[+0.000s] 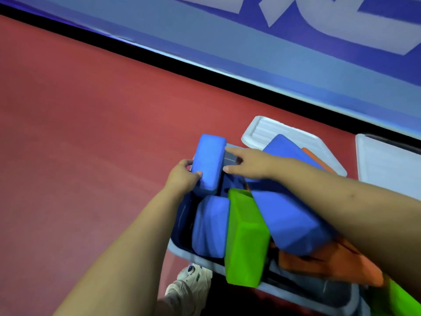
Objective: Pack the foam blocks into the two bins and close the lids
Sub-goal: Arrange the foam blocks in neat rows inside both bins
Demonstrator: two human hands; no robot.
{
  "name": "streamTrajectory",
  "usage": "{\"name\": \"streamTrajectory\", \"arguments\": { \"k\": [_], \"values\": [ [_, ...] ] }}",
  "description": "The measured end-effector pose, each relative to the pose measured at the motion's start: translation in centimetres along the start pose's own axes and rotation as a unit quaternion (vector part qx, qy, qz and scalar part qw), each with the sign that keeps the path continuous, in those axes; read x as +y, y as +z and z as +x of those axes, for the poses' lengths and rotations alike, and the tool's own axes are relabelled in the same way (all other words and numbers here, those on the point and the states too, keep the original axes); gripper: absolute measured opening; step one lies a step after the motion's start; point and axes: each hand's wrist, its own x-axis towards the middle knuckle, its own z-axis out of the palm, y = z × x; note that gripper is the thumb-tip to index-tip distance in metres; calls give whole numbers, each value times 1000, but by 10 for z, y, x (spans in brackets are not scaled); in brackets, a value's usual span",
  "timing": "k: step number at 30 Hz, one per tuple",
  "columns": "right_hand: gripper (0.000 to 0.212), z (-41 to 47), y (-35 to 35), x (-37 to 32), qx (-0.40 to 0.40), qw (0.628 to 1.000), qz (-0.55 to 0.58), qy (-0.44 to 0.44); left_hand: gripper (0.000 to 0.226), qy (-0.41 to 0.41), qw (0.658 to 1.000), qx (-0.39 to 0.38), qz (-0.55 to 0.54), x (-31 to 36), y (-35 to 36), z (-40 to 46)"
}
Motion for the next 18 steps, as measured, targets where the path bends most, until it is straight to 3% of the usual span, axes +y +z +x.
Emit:
{"name": "streamTrajectory", "arguments": {
  "k": [4,7,11,13,15,18],
  "values": [
    [57,-36,-34,7,139,986,-92,5,51,25,995,42,89,10,2,-6],
    [67,-71,-38,30,110,970,-172,128,57,40,994,52,85,29,4,-18],
    [90,-104,-35,50,55,976,-47,207,54,68,994,63,64,54,12,-48],
    [89,-115,-34,54,59,977,-10,207,43,46,999,10,-27,65,22,-69],
    [90,-128,-31,57,91,974,45,205,30,-11,986,-101,-129,72,36,-93],
    [92,-149,-25,67,148,954,173,194,47,-44,978,-182,-88,68,55,-116]
  ]
}}
